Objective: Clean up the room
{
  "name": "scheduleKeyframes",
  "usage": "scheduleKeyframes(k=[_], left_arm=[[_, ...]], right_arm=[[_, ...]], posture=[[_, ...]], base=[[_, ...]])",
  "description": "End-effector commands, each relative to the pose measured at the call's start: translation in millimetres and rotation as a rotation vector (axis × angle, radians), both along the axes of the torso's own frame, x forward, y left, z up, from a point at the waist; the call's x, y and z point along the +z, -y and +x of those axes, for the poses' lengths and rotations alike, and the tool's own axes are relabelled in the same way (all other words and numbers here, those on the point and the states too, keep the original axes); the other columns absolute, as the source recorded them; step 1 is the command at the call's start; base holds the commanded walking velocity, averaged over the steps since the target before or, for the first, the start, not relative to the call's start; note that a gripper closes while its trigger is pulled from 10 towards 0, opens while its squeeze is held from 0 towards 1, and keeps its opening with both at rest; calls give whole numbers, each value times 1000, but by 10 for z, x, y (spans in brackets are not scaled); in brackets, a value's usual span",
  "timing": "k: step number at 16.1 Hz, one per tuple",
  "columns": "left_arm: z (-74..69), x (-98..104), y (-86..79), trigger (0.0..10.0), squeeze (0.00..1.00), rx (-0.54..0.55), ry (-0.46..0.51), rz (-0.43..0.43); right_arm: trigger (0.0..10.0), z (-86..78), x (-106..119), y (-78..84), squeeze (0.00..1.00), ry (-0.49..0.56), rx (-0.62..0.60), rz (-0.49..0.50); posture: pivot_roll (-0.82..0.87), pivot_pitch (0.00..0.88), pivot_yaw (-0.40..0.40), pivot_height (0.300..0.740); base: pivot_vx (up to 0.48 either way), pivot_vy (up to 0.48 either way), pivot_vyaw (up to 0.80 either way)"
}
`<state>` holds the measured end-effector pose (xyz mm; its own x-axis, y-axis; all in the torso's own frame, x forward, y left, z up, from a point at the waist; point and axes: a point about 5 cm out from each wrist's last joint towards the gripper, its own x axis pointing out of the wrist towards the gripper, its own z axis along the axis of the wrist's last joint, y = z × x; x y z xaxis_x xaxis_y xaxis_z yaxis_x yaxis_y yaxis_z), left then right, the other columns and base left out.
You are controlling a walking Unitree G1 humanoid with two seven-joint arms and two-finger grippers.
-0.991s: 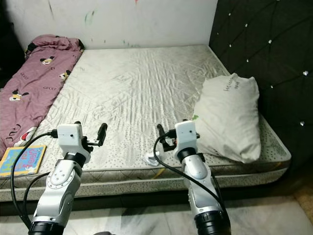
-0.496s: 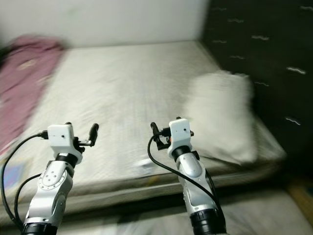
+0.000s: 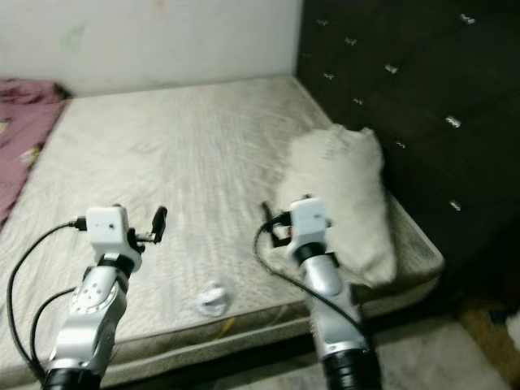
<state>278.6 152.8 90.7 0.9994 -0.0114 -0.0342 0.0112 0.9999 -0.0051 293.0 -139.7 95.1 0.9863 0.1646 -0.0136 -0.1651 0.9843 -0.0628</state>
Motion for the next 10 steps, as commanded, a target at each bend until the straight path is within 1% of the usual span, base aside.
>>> scheduleKeyframes(k=[1, 2, 3, 4, 5, 6, 7, 9, 10], left_arm=[[-10, 24, -78, 10000, 0, 52, -1, 79], [-14, 21, -116, 10000, 0, 69, -8, 101], [-30, -10, -159, 10000, 0, 36, -32, 78], [-43, -30, -162, 10000, 0, -1, -45, 69], [-71, -91, -132, 10000, 0, -46, -103, 93], [-96, -99, -63, 10000, 0, -92, -112, 129], [-115, -53, 84, 10000, 0, -189, -83, 153], [-95, -35, 118, 10000, 0, -179, -73, 125], [-108, -18, 149, 10000, 0, -179, -59, 99]], right_arm=[[10000, -4, 36, 86, 0, 8, -51, 31], [10000, -8, 41, 118, 0, 5, -70, 43], [10000, -16, 52, 141, 0, 4, -78, 50], [10000, -21, 55, 143, 0, 6, -74, 48], [10000, -20, 51, 157, 0, -3, -74, 47], [10000, -20, 29, 169, 0, -22, -79, 61], [10000, -19, 7, 175, 0, -38, -81, 67], [10000, -31, 16, 154, 0, -37, -81, 77], [10000, -43, 23, 142, 0, -36, -84, 82]], posture=[[17, 0, 41, 740], [17, 0, 41, 740], [16, 0, 38, 740], [16, 0, 38, 740], [29, 0, 20, 740], [40, 0, 8, 740], [44, 0, 3, 740], [25, 0, 14, 740], [17, 0, 18, 740]], base=[[0, 0, 0], [0, 0, 0], [0, 0, 0], [0, 0, 0], [0, 0, 0], [0, 0, 0], [0, 0, 0], [0, 0, 0], [0, 0, 0]])
